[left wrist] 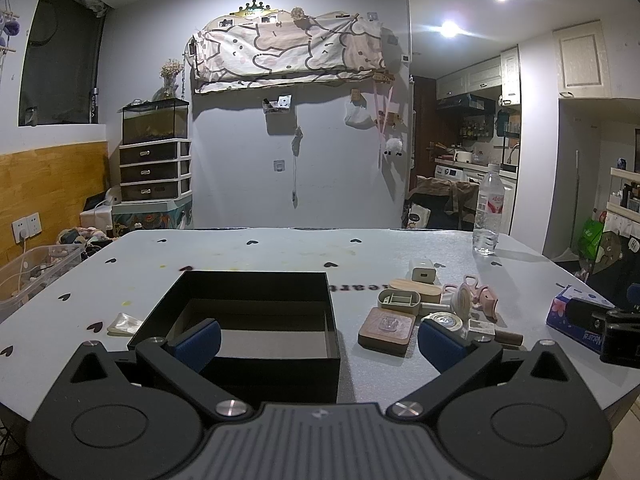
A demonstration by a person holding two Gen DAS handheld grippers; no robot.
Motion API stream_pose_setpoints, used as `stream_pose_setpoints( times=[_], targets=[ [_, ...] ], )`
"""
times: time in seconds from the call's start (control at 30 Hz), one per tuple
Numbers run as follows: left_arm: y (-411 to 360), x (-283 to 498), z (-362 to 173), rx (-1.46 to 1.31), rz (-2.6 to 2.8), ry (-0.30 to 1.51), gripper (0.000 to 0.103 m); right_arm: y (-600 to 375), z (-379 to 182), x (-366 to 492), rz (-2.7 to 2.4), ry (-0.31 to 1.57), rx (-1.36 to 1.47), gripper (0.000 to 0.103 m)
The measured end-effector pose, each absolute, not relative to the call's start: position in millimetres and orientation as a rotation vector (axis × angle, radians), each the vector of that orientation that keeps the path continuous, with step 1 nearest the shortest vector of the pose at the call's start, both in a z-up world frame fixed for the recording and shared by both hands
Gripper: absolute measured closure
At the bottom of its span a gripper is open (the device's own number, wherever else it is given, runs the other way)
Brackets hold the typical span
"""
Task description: Organize rigid objects
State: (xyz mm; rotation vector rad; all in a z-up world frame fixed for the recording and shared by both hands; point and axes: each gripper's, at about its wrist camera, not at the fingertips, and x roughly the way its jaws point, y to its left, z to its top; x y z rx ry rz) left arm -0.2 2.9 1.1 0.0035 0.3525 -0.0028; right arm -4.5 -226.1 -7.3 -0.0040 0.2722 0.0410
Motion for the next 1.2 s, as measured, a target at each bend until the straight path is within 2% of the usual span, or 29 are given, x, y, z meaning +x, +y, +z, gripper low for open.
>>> stream_pose_setpoints(
  times=[0.87, 1.2],
  targets=[
    [4.4, -2.2, 5.8, -0.007, -0.01, 0.35, 0.0, -230.7, -6.8, -2.0, 0.042, 0.272, -0.002, 0.0],
    [32.6, 3.5, 11.4, -0.033, 0.096, 0.314, 0.0, -223.7, -8.4, -1.7, 0.036, 0.265, 0.015, 0.0]
  ],
)
